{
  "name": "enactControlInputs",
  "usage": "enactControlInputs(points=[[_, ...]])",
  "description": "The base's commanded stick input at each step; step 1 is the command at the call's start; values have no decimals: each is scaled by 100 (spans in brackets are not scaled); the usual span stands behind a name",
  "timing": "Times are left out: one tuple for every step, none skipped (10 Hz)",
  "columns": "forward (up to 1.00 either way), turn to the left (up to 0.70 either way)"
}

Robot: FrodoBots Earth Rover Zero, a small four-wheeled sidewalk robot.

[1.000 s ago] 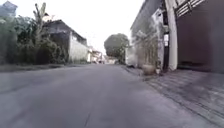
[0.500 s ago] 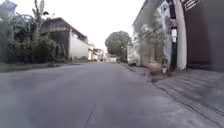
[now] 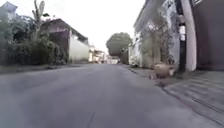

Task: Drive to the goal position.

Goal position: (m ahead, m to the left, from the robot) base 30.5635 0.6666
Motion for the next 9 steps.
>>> enactControlInputs(points=[[100,0],[100,0],[100,0],[100,0],[100,0],[100,0],[100,0],[100,0],[100,0]])
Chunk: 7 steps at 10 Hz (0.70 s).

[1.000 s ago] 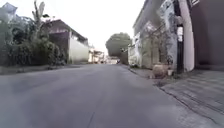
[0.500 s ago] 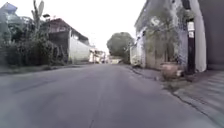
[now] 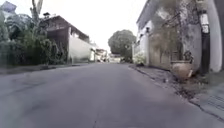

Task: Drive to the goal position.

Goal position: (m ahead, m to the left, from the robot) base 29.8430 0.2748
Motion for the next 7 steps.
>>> enactControlInputs(points=[[100,0],[100,0],[100,0],[100,0],[100,0],[100,0],[100,0]])
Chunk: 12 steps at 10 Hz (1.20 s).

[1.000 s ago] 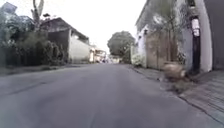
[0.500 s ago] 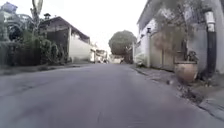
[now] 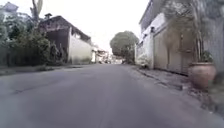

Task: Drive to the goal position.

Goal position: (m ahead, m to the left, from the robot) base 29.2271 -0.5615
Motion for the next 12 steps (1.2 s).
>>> enactControlInputs(points=[[100,0],[100,0],[100,0],[100,0],[100,0],[100,0],[100,0],[100,0],[100,0],[100,0],[100,0],[100,0]])
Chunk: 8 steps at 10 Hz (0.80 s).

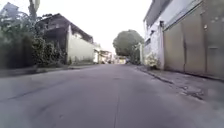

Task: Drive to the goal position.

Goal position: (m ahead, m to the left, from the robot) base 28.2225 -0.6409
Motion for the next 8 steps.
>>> enactControlInputs(points=[[100,-19],[100,-40],[100,-40],[100,-39],[100,-28],[100,0],[100,0],[100,0]])
